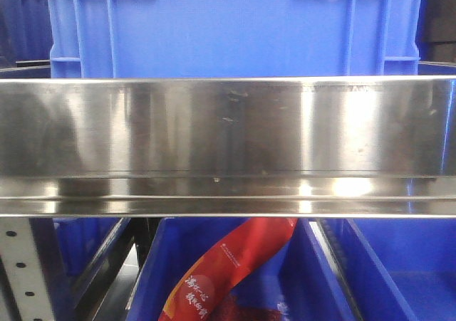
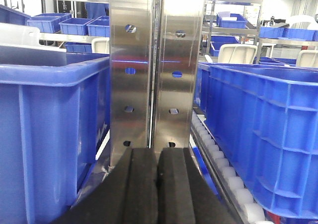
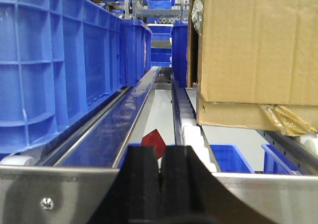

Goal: Grab block from conveyor and place in blue bin

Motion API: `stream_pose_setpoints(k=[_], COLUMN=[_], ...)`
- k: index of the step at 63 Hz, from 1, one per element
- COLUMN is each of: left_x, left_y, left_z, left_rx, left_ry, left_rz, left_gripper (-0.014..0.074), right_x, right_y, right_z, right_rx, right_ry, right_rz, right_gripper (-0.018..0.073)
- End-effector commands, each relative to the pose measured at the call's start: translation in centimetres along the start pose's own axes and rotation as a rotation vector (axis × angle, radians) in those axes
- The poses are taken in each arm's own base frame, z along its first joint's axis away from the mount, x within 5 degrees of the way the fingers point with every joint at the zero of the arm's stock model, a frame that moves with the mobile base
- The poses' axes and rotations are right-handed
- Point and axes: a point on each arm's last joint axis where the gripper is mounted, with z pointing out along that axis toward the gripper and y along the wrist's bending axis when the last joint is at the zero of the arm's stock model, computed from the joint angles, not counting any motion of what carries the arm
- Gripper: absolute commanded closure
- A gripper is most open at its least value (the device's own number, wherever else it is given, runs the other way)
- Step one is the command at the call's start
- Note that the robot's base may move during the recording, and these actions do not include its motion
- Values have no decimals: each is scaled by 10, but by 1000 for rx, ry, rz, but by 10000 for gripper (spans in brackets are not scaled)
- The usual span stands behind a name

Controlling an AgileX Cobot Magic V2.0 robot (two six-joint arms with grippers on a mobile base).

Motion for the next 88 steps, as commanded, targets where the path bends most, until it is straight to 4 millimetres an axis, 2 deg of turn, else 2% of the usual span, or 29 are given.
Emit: stream_pose_setpoints(k=[1,52,62,73,79,88], left_x=[-2,-2,1,17,36,71], left_y=[0,0,4,5,4,3], left_z=[-1,-1,-1,10,16,21], left_rx=[-3,-3,-53,-37,-1,30], left_ry=[-20,-20,-3,-113,-171,-86], left_rz=[-4,-4,112,26,-28,-44], left_gripper=[707,707,707,707,707,707], right_x=[-2,-3,-3,-3,-3,-3], right_y=[0,0,0,0,0,0], right_z=[0,0,0,0,0,0], right_rx=[7,7,7,7,7,7], right_ry=[-30,-34,-34,-34,-34,-34], right_rz=[-11,-11,-11,-11,-11,-11], right_gripper=[721,721,721,721,721,721])
